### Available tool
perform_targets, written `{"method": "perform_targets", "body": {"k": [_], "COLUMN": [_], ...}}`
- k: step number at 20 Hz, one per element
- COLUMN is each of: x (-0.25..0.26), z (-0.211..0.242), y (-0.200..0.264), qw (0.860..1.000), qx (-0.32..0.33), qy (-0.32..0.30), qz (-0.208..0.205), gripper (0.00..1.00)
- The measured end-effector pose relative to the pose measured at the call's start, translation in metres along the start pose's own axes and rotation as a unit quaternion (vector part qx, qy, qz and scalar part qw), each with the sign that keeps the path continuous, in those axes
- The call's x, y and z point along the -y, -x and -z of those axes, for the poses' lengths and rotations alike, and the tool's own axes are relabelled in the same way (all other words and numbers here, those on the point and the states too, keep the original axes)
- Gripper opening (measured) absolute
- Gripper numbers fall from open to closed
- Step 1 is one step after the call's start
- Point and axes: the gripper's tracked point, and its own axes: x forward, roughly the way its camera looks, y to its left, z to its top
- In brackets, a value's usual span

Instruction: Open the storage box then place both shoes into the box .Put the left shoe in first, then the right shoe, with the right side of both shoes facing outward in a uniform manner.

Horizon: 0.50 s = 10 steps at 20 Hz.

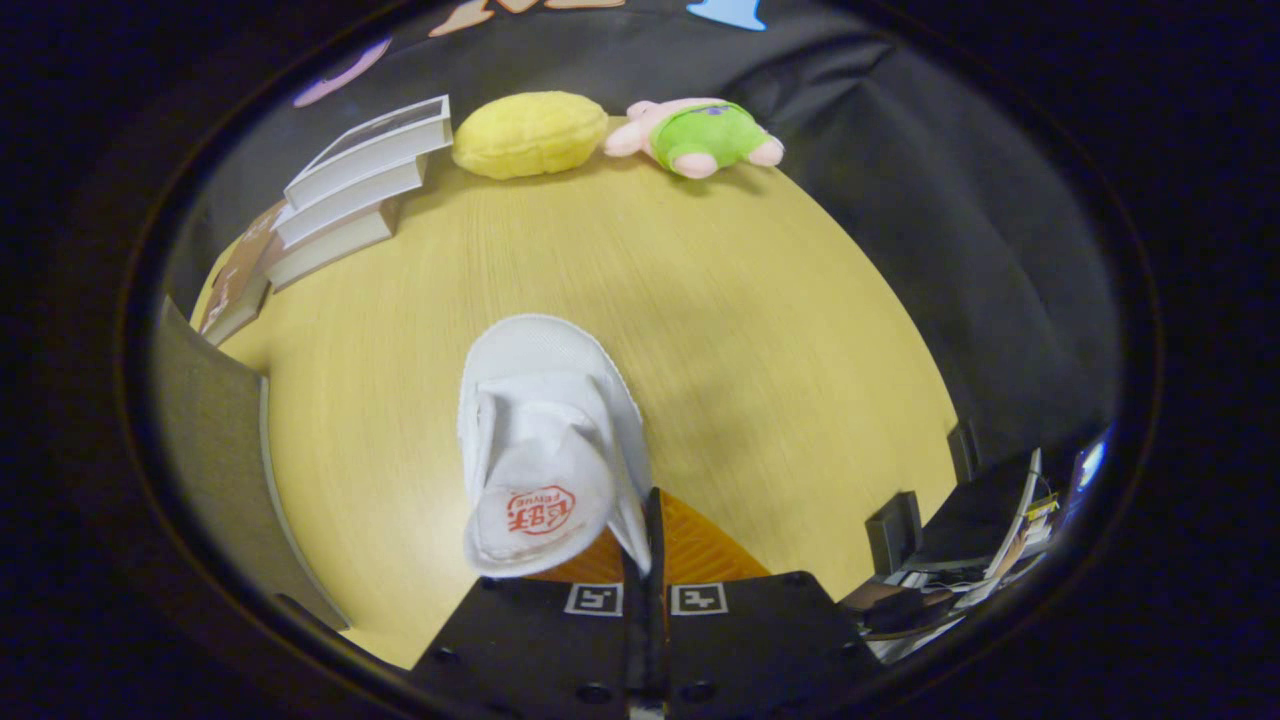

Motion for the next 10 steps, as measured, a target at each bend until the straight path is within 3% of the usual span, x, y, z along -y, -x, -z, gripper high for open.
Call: {"method": "perform_targets", "body": {"k": [7, 10], "x": [0.016, -0.014], "z": [-0.027, -0.061], "y": [0.095, 0.168], "qw": [0.996, 0.991], "qx": [0.051, 0.121], "qy": [0.028, 0.033], "qz": [0.062, 0.049], "gripper": [0.04, 0.04]}}
